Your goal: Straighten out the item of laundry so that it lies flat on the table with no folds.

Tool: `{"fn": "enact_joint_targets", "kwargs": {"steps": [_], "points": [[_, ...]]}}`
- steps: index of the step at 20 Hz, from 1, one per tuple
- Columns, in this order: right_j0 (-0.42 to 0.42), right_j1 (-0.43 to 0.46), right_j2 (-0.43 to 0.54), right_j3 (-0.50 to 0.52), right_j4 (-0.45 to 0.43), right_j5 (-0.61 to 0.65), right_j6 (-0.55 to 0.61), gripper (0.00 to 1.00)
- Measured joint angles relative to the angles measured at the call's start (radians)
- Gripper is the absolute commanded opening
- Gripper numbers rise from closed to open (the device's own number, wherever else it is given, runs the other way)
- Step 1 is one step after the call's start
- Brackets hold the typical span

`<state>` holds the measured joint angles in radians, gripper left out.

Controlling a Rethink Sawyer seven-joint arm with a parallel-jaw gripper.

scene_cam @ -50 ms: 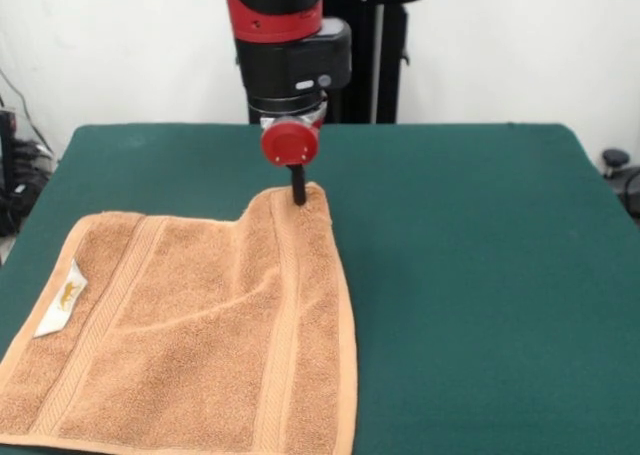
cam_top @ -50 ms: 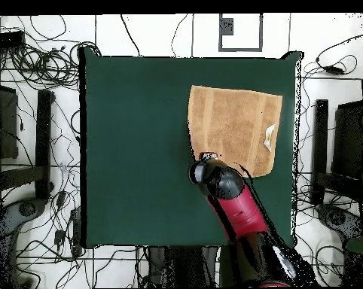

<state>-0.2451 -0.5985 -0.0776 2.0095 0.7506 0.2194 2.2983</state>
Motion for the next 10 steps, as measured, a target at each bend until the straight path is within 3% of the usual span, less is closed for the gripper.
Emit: {"fn": "enact_joint_targets", "kwargs": {"steps": [10], "points": [[0.004,0.003,0.010,0.002,0.000,0.000,0.000,0.00]]}}
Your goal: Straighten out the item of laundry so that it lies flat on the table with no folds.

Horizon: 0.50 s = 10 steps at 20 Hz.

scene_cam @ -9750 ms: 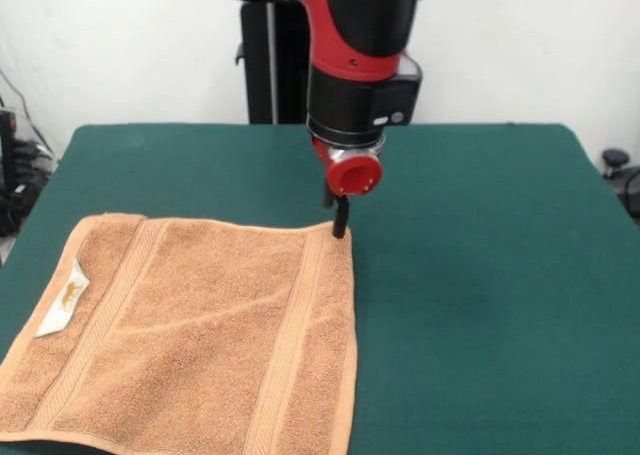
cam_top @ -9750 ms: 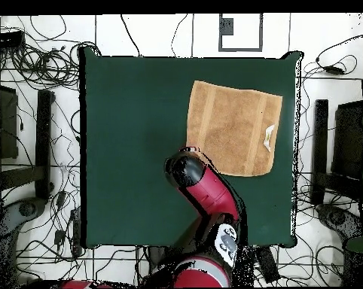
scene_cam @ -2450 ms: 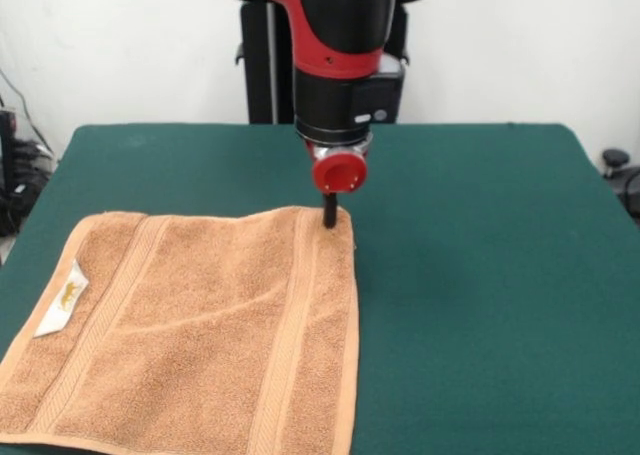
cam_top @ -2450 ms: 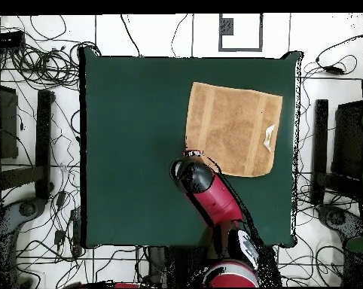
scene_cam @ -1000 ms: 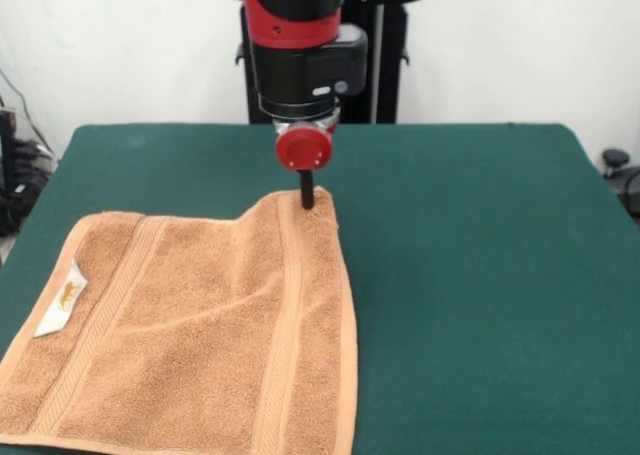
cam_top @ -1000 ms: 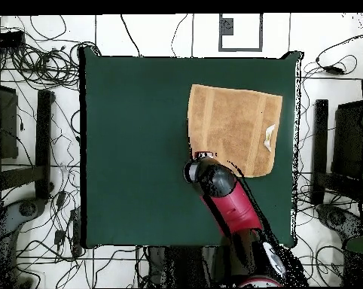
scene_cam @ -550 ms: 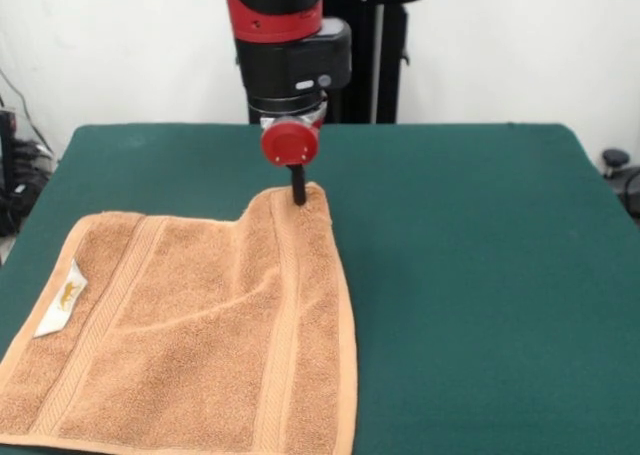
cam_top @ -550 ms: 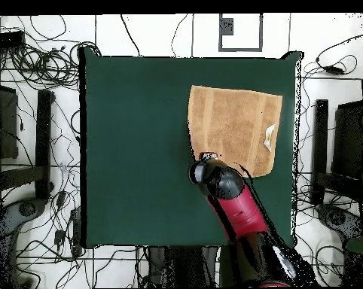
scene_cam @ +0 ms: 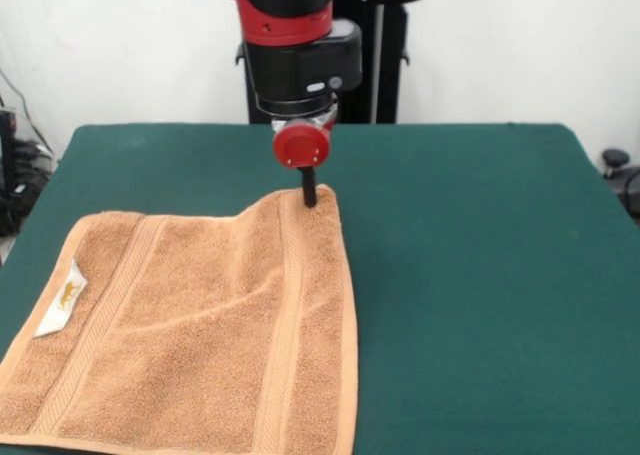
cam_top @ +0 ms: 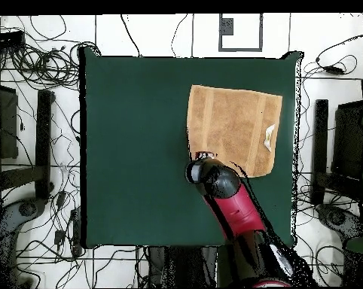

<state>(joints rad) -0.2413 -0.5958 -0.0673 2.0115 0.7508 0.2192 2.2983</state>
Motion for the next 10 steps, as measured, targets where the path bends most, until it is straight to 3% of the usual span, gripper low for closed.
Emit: {"fn": "enact_joint_targets", "kwargs": {"steps": [10], "points": [[0.019,0.002,-0.001,0.000,0.000,0.000,0.000,0.00]]}}
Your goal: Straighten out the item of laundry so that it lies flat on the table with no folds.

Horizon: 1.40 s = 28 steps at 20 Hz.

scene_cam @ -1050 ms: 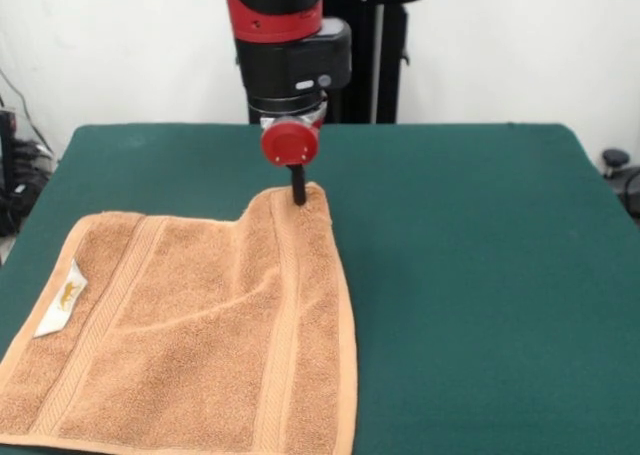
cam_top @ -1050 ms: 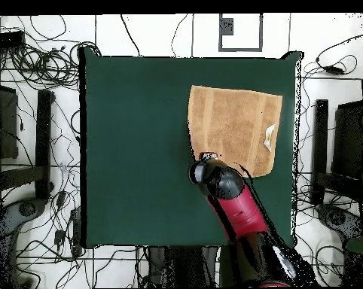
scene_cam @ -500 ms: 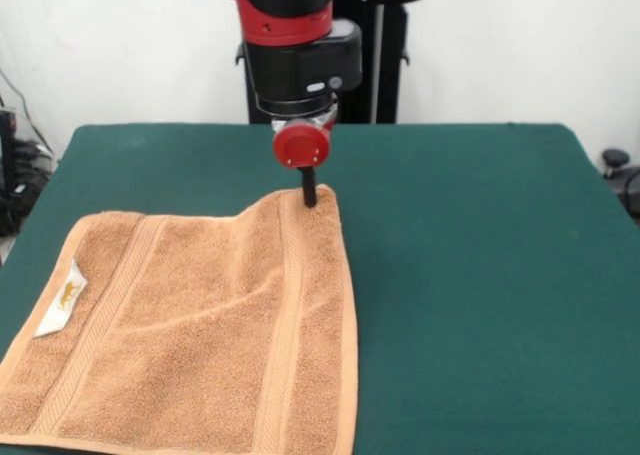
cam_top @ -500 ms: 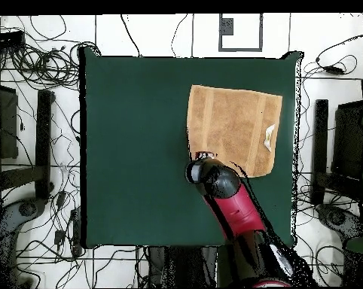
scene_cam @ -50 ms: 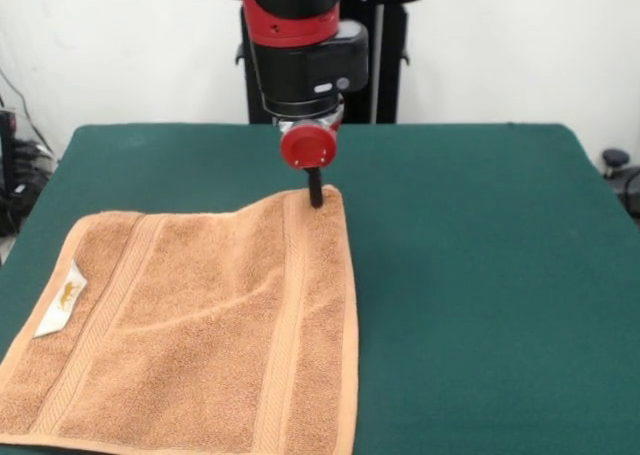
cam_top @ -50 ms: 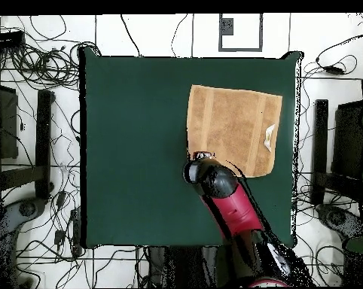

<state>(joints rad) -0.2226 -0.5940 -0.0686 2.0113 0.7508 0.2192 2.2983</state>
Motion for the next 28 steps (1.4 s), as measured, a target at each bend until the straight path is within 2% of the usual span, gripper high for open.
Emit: {"fn": "enact_joint_targets", "kwargs": {"steps": [6,14,28], "points": [[0.047,0.001,-0.029,-0.010,0.000,0.002,0.000,0.00],[0.133,0.000,-0.119,-0.040,-0.003,0.063,0.000,0.00],[0.137,-0.002,-0.165,-0.058,-0.003,0.118,0.000,0.00]]}}
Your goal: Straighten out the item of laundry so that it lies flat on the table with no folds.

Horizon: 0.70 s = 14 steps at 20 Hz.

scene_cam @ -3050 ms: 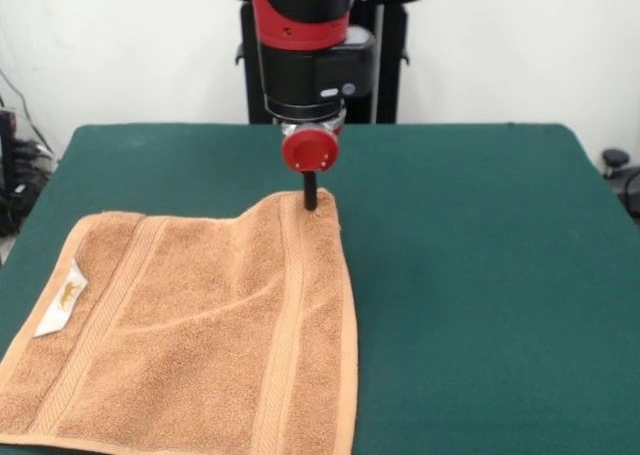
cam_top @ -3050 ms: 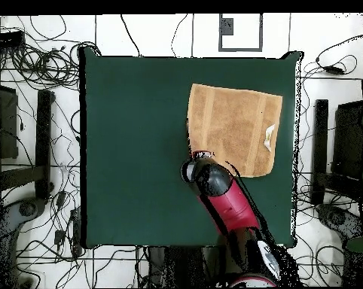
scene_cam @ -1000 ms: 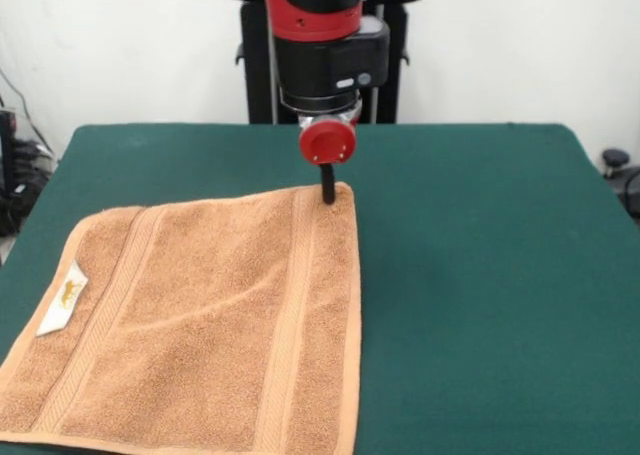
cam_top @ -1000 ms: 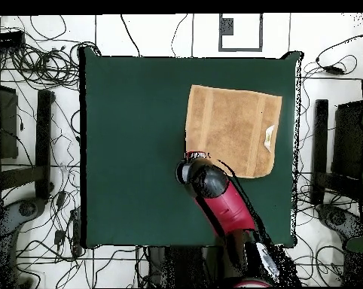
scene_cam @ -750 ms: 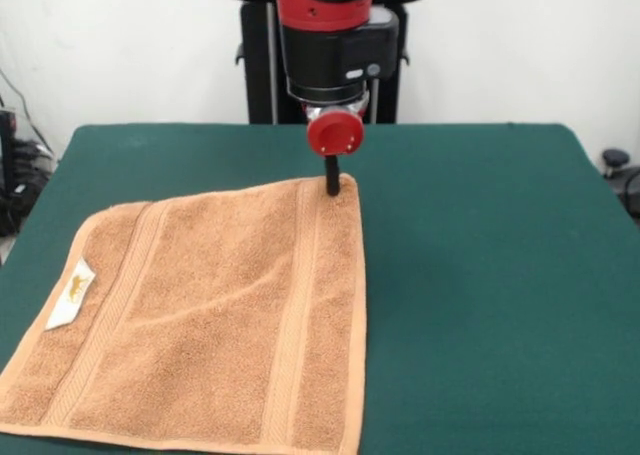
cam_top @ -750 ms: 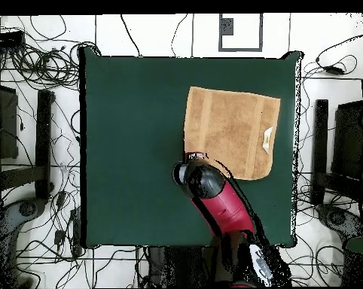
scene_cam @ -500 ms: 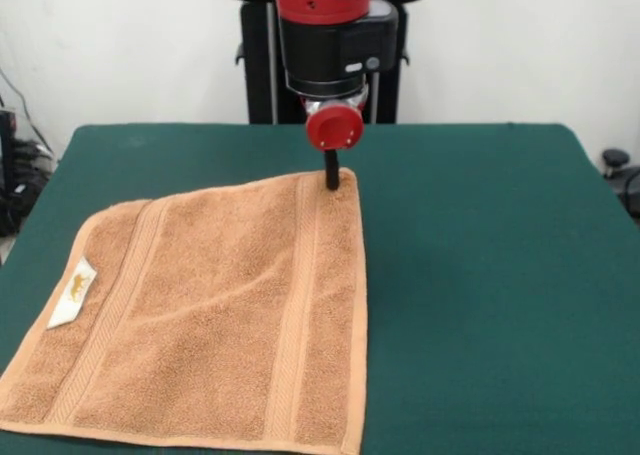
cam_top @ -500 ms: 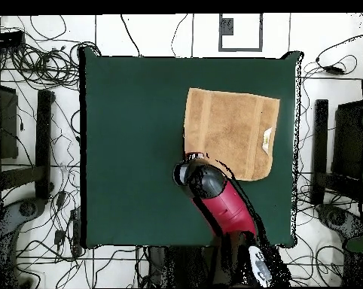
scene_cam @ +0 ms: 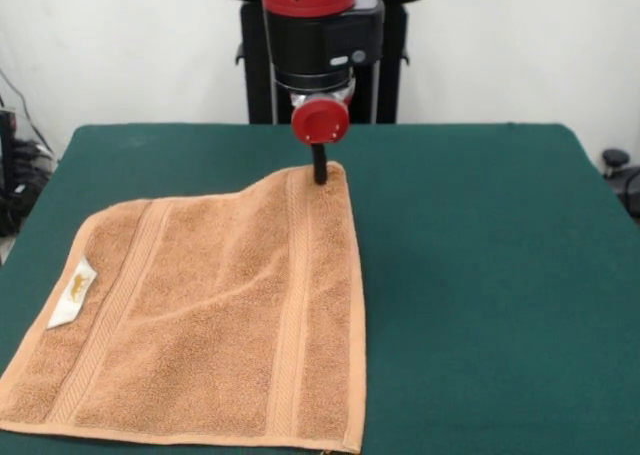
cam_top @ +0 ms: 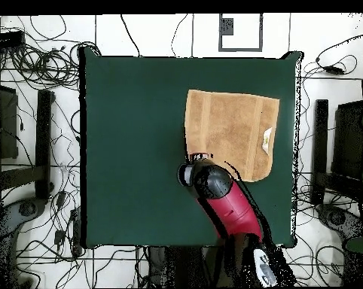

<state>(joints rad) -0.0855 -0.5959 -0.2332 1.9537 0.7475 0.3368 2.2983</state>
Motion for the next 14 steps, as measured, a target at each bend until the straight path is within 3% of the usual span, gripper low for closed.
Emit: {"fn": "enact_joint_targets", "kwargs": {"steps": [1,2,14], "points": [[-0.001,0.001,-0.001,0.000,0.000,0.000,0.000,0.00],[-0.003,0.002,-0.002,0.000,0.000,0.000,0.000,1.00],[-0.023,0.009,0.003,0.001,0.000,-0.038,0.000,1.00]]}}
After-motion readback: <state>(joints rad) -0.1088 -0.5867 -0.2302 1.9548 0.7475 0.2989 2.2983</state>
